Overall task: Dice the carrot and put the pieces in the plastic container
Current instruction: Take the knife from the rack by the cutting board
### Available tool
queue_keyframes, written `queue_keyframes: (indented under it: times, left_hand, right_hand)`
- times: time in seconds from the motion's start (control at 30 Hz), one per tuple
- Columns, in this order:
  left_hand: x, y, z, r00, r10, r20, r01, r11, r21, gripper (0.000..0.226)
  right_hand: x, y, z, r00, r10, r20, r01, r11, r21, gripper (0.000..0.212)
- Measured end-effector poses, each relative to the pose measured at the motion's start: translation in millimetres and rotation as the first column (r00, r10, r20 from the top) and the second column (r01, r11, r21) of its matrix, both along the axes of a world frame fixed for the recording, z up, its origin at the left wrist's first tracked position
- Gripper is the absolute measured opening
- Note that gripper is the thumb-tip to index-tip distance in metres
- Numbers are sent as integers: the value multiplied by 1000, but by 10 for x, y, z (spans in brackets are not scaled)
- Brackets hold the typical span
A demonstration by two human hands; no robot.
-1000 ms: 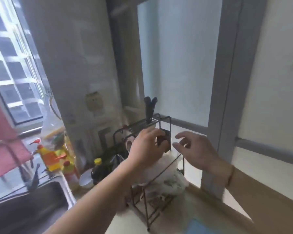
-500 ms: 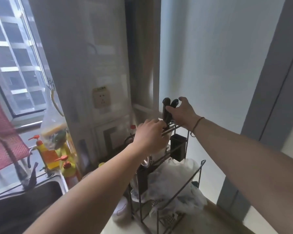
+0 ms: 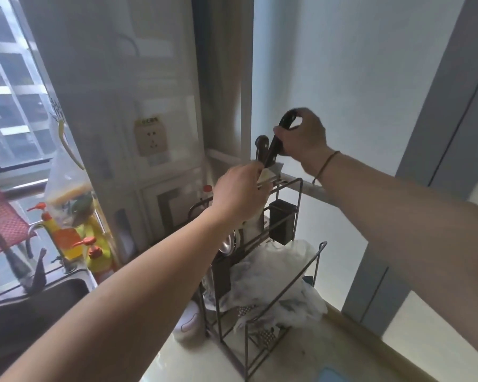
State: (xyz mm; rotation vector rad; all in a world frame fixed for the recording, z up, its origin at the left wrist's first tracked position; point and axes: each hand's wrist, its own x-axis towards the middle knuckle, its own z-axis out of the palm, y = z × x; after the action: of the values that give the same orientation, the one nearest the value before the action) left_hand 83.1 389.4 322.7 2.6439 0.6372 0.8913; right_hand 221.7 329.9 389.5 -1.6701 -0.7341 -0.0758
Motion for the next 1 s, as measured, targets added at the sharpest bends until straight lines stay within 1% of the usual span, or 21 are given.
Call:
queue_keyframes:
  times: [0.07, 0.13, 0.23, 0.3, 0.37, 0.43, 0.47, 0.5, 0.57, 0.63, 0.67, 0.7, 0.73, 0.77, 0.8, 0.83, 0.87, 0.9, 0.93, 1.0]
  left_hand:
    - [28, -61, 90, 986, -33, 161, 35, 999, -10, 35]
    - [66, -142, 212, 943, -65, 326, 69, 998, -3, 35]
    - [106, -355, 447, 844, -121, 522, 151, 988, -17, 23]
    - [99, -569, 565, 795, -176, 581, 218, 976, -2, 16]
    - [72, -837, 580, 776, -245, 581, 276, 961, 38, 17]
    - [36, -1139, 481, 759, -313, 571, 308, 945, 108, 13]
    - [29, -1309, 394, 753, -347, 559, 305, 937, 171, 12]
    - [22, -1478, 296, 745, -385, 544, 302, 923, 239, 12]
    - [3, -1809, 59, 722, -484, 495, 352, 872, 341, 17]
    - [-27, -2162, -208, 699, -593, 400, 446, 799, 404, 17]
    - [-47, -2349, -355, 686, -640, 347, 494, 760, 423, 15]
    - [-67, -2542, -509, 670, -683, 290, 539, 717, 442, 11]
    - [-91, -2740, -663, 651, -724, 229, 583, 670, 461, 6]
    - [-124, -2955, -809, 630, -759, 165, 624, 621, 475, 5]
    - [-156, -3172, -949, 603, -791, 101, 665, 569, 484, 8]
    - [-197, -3378, -1076, 566, -823, 42, 708, 511, 487, 12]
    - [-244, -3572, -1192, 522, -853, -4, 746, 454, 486, 15]
    - [-297, -3750, -1301, 471, -881, -43, 784, 396, 478, 16]
    - [-357, -3908, -1409, 412, -908, -76, 821, 334, 463, 16]
    - [-453, -4132, -1642, 284, -953, -103, 880, 216, 424, 13]
  right_hand:
    - [0, -168, 222, 1000, 22, -14, -21, 996, 89, 34]
    - [-49, -427, 468, 998, 64, -24, -58, 978, 198, 34]
    - [-181, -949, 721, 995, 97, -28, -82, 940, 330, 36]
    - [-275, -1337, 747, 994, 106, -18, -91, 914, 396, 39]
    - [-368, -1763, 660, 994, 110, -22, -89, 891, 445, 38]
    - [-484, -2236, 495, 991, 112, -68, -69, 887, 457, 35]
    - [-556, -2502, 400, 992, 94, -89, -48, 906, 421, 32]
    - [-626, -2773, 292, 993, 64, -95, -27, 937, 348, 28]
    - [-776, -3368, 66, 997, 3, -82, 9, 989, 144, 27]
    - [-905, -3981, -163, 995, -16, -95, 7, 996, -88, 30]
    - [-976, -4262, -286, 993, -28, -119, -2, 971, -240, 29]
    - [-1045, -4510, -428, 987, -47, -157, -20, 918, -397, 22]
    - [-1118, -4715, -570, 975, -58, -215, -68, 844, -533, 17]
    - [-1206, -4892, -738, 957, -62, -284, -140, 760, -635, 13]
    - [-1307, -5038, -933, 936, -63, -346, -211, 686, -696, 14]
    - [-1424, -5157, -1138, 912, -64, -404, -273, 641, -717, 17]
    - [-1550, -5260, -1361, 882, -80, -464, -314, 634, -707, 21]
    - [-1687, -5352, -1575, 847, -113, -519, -326, 661, -676, 24]
    - [-1832, -5447, -1776, 816, -171, -553, -302, 690, -658, 27]
    - [-2130, -5632, -2118, 794, -297, -530, -193, 705, -683, 26]
